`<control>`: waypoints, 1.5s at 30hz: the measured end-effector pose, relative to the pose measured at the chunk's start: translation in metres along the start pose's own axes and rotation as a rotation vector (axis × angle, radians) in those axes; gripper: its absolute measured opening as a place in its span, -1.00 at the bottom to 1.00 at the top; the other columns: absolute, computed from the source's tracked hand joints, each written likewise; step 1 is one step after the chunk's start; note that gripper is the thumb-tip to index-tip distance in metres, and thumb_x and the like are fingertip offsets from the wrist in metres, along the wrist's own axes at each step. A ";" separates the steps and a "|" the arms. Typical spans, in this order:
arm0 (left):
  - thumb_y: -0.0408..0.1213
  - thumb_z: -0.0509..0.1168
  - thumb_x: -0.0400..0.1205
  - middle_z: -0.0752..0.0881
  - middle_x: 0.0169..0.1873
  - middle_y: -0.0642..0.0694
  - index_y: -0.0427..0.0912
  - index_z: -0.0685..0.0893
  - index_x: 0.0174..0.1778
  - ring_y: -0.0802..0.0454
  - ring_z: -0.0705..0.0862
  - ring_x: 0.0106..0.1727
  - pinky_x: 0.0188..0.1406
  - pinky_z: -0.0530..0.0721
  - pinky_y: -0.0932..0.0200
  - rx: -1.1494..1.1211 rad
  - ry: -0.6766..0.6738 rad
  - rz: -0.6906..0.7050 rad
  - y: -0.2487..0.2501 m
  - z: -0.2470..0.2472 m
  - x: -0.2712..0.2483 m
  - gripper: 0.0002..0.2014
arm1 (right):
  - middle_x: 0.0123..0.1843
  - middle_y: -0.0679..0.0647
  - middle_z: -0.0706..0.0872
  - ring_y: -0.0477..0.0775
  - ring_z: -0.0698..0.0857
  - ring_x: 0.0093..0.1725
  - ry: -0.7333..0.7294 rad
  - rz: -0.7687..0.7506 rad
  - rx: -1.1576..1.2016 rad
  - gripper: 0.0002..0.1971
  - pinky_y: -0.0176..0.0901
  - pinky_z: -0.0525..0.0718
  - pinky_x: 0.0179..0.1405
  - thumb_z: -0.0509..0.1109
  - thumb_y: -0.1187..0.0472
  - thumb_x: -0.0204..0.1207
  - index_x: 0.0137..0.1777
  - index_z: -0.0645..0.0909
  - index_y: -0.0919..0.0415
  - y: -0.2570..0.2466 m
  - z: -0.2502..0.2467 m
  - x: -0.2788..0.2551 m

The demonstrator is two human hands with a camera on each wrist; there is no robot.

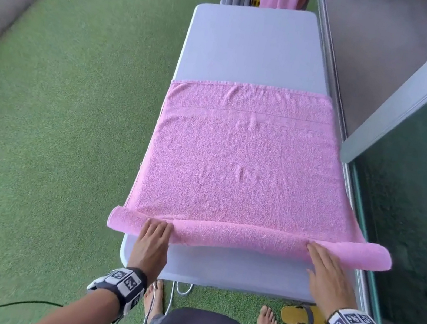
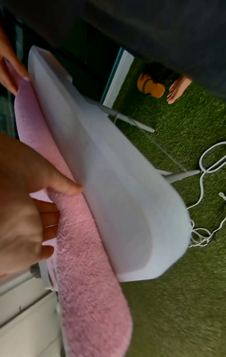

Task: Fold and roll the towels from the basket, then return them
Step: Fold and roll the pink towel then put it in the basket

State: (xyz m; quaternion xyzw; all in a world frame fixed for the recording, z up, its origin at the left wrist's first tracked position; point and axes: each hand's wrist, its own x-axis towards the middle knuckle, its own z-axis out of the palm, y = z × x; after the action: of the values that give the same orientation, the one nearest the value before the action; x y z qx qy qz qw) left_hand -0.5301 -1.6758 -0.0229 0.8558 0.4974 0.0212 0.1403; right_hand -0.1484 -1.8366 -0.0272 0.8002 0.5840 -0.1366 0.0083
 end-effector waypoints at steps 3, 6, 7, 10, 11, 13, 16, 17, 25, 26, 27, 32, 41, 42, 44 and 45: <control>-0.72 0.39 0.15 0.76 -0.17 -0.17 -0.30 0.70 -0.03 -0.13 0.72 -0.11 0.00 0.76 -0.05 0.026 -0.001 0.013 0.004 -0.007 0.013 -0.52 | 0.39 0.08 0.64 0.12 0.59 0.36 0.040 0.027 0.050 -0.38 0.11 0.43 0.49 0.53 0.39 0.35 0.45 0.54 0.20 -0.003 -0.006 0.013; -0.69 0.35 0.16 0.74 -0.29 -0.13 -0.27 0.69 -0.14 -0.08 0.70 -0.25 -0.20 0.77 0.03 0.057 -0.054 0.025 0.006 -0.016 0.018 -0.61 | 0.23 0.01 0.73 0.06 0.67 0.22 0.067 0.016 0.064 -0.48 0.04 0.53 0.36 0.53 0.40 0.34 0.34 0.63 0.14 -0.006 -0.015 0.019; -0.68 0.35 0.17 0.74 -0.30 -0.12 -0.26 0.69 -0.16 -0.06 0.70 -0.26 -0.21 0.77 0.04 0.057 -0.072 0.029 0.005 -0.018 0.017 -0.62 | 0.19 -0.02 0.75 0.04 0.68 0.19 0.060 0.009 0.054 -0.51 0.04 0.57 0.31 0.54 0.38 0.34 0.30 0.65 0.12 -0.005 -0.017 0.018; -0.67 0.33 0.22 0.73 -0.30 -0.08 -0.23 0.69 -0.17 -0.02 0.69 -0.27 -0.16 0.76 0.06 0.054 -0.117 0.031 0.003 -0.016 0.009 -0.65 | 0.13 -0.06 0.76 0.00 0.70 0.13 0.018 0.003 0.004 -0.53 0.03 0.63 0.22 0.59 0.30 0.30 0.24 0.69 0.09 -0.003 -0.018 0.006; -0.67 0.34 0.23 0.74 -0.30 -0.07 -0.21 0.70 -0.16 0.00 0.68 -0.27 -0.14 0.76 0.07 0.050 -0.129 0.030 0.002 -0.015 0.005 -0.65 | 0.11 -0.08 0.76 -0.01 0.71 0.11 0.000 -0.010 -0.011 -0.50 0.02 0.65 0.18 0.63 0.29 0.24 0.22 0.69 0.08 -0.001 -0.017 0.001; -0.67 0.33 0.29 0.74 -0.27 -0.05 -0.19 0.70 -0.13 0.03 0.67 -0.24 -0.10 0.75 0.09 0.026 -0.156 0.029 0.000 -0.013 -0.006 -0.65 | 0.09 -0.12 0.76 -0.04 0.71 0.07 -0.045 -0.037 -0.029 -0.42 0.03 0.67 0.12 0.70 0.24 0.11 0.20 0.70 0.05 0.003 -0.013 -0.013; -0.66 0.20 0.44 0.75 -0.14 -0.06 -0.20 0.69 0.00 0.02 0.66 -0.11 0.03 0.68 0.14 -0.025 -0.194 0.035 -0.004 -0.013 -0.021 -0.64 | 0.07 -0.22 0.73 -0.10 0.67 0.05 -0.135 -0.036 -0.066 -0.45 -0.03 0.59 0.10 0.67 0.13 0.13 0.19 0.70 -0.06 0.008 -0.011 -0.030; -0.65 0.14 0.48 0.74 -0.07 -0.06 -0.19 0.68 0.05 0.03 0.65 -0.05 0.08 0.64 0.17 -0.038 -0.193 0.044 -0.004 -0.013 -0.021 -0.62 | 0.10 -0.26 0.71 -0.13 0.64 0.07 -0.160 -0.029 -0.084 -0.49 -0.05 0.54 0.14 0.61 0.10 0.23 0.23 0.67 -0.11 0.008 -0.014 -0.031; -0.48 0.24 0.63 0.67 -0.01 -0.06 -0.17 0.65 0.09 0.09 0.51 -0.07 0.08 0.60 0.18 -0.064 -0.144 0.006 -0.005 -0.022 0.027 -0.80 | 0.22 -0.10 0.67 0.00 0.62 0.24 -0.322 0.084 0.059 -0.71 0.06 0.45 0.31 0.31 0.15 0.55 0.18 0.60 -0.24 0.010 -0.044 0.031; -0.50 0.35 0.54 0.66 -0.07 -0.07 -0.18 0.66 0.02 0.06 0.52 -0.11 0.01 0.59 0.16 -0.050 -0.093 0.008 -0.003 -0.023 0.029 -0.80 | 0.20 -0.05 0.65 0.03 0.62 0.20 -0.268 0.119 0.095 -0.70 0.05 0.50 0.28 0.39 0.17 0.51 0.22 0.59 -0.14 0.009 -0.043 0.035; -0.54 0.43 0.43 0.65 -0.17 -0.06 -0.19 0.64 -0.09 0.06 0.51 -0.18 -0.10 0.58 0.17 -0.036 -0.054 0.014 -0.002 -0.022 0.029 -0.77 | 0.14 -0.02 0.62 0.06 0.61 0.15 -0.179 0.145 0.105 -0.71 0.02 0.53 0.20 0.46 0.19 0.46 0.16 0.58 -0.05 0.007 -0.041 0.038; -0.60 0.14 0.41 0.53 -0.26 -0.07 -0.15 0.45 -0.14 0.02 0.40 -0.28 -0.27 0.64 0.04 -0.065 0.070 -0.028 0.006 -0.005 0.010 -0.74 | -0.23 -0.09 0.52 0.02 0.47 -0.21 0.072 0.046 0.022 -0.58 -0.15 0.38 -0.21 0.45 0.46 0.29 -0.31 0.32 -0.04 -0.011 -0.024 0.019; -0.47 0.59 0.30 0.72 0.12 -0.20 -0.30 0.61 0.23 -0.15 0.71 0.16 0.32 0.56 -0.09 -0.006 0.000 0.068 -0.008 0.008 0.001 -0.43 | 0.51 0.08 0.52 0.11 0.42 0.53 0.039 0.033 0.031 -0.38 -0.06 0.10 0.57 0.48 0.32 0.40 0.51 0.47 0.17 0.001 -0.008 0.006; -0.44 0.61 0.28 0.74 0.08 -0.18 -0.29 0.64 0.19 -0.12 0.72 0.12 0.30 0.56 -0.06 0.009 -0.002 0.092 -0.009 0.006 0.005 -0.45 | 0.49 0.09 0.54 0.13 0.46 0.51 0.039 0.042 0.075 -0.40 -0.03 0.14 0.55 0.47 0.36 0.41 0.49 0.49 0.17 -0.001 -0.012 0.009; -0.39 0.63 0.26 0.76 0.03 -0.16 -0.28 0.66 0.14 -0.07 0.74 0.06 0.26 0.58 0.01 0.031 -0.016 0.124 -0.008 0.000 0.008 -0.47 | 0.45 0.09 0.59 0.14 0.52 0.46 0.035 0.063 0.131 -0.42 0.02 0.25 0.53 0.48 0.40 0.38 0.44 0.54 0.16 -0.005 -0.017 0.012; -0.40 0.61 0.28 0.76 0.01 -0.15 -0.27 0.66 0.13 -0.05 0.74 0.04 0.24 0.60 0.03 0.025 -0.018 0.130 -0.007 -0.002 0.006 -0.51 | 0.44 0.07 0.60 0.12 0.53 0.45 0.021 0.079 0.146 -0.43 0.02 0.29 0.53 0.47 0.39 0.38 0.42 0.56 0.15 -0.006 -0.019 0.011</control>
State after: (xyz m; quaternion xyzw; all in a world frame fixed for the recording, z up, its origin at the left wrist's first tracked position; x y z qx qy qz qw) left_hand -0.5337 -1.6668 -0.0234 0.8882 0.4397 0.0163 0.1322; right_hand -0.1471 -1.8216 -0.0106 0.8224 0.5406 -0.1698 -0.0510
